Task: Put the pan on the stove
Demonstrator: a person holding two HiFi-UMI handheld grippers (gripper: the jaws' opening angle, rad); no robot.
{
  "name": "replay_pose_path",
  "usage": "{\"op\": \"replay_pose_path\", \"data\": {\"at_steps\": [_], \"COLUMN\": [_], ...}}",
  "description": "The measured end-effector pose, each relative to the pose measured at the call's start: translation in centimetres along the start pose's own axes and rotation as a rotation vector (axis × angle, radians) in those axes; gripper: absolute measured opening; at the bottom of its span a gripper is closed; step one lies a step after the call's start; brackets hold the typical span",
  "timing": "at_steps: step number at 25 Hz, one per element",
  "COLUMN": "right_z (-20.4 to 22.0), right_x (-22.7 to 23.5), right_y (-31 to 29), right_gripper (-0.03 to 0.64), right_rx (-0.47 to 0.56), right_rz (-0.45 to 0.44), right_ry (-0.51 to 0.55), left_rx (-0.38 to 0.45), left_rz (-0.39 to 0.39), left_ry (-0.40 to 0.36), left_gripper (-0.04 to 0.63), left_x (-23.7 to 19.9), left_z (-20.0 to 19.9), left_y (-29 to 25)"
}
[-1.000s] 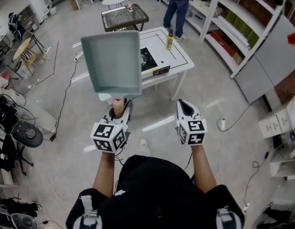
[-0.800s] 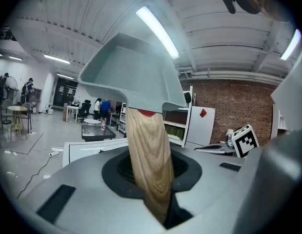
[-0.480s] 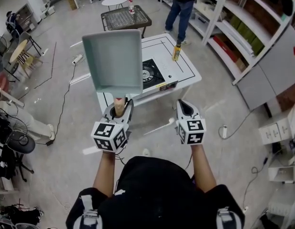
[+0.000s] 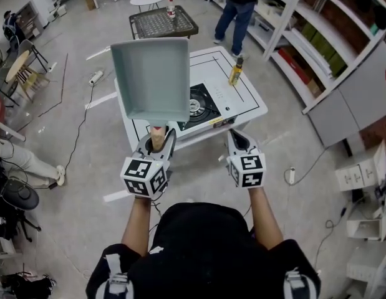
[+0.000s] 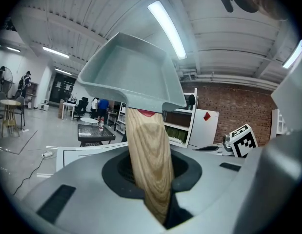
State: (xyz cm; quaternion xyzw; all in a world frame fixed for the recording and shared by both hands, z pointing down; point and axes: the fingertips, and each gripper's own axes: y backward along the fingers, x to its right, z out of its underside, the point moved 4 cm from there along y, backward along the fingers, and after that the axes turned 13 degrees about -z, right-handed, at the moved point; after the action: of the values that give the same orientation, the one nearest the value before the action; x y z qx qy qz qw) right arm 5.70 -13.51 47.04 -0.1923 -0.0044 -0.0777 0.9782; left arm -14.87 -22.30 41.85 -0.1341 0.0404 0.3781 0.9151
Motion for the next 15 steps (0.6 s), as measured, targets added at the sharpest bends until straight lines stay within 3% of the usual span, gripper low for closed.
{"op": "replay_pose_path", "data": {"at_steps": [15], "right_z": [-1.0], "right_x": [4.0], "right_y": [-4.3], "right_gripper": [0.035], "right_rx": [0.009], "right_rz": [-0.086], "right_ry": [0.027], "left_rx": [-0.020], "left_rz": [-0.079], "left_ry": [0.009], "left_gripper": [0.097], "left_x": [0.1], "left_z": [0.4], "left_y": [-4.4]}}
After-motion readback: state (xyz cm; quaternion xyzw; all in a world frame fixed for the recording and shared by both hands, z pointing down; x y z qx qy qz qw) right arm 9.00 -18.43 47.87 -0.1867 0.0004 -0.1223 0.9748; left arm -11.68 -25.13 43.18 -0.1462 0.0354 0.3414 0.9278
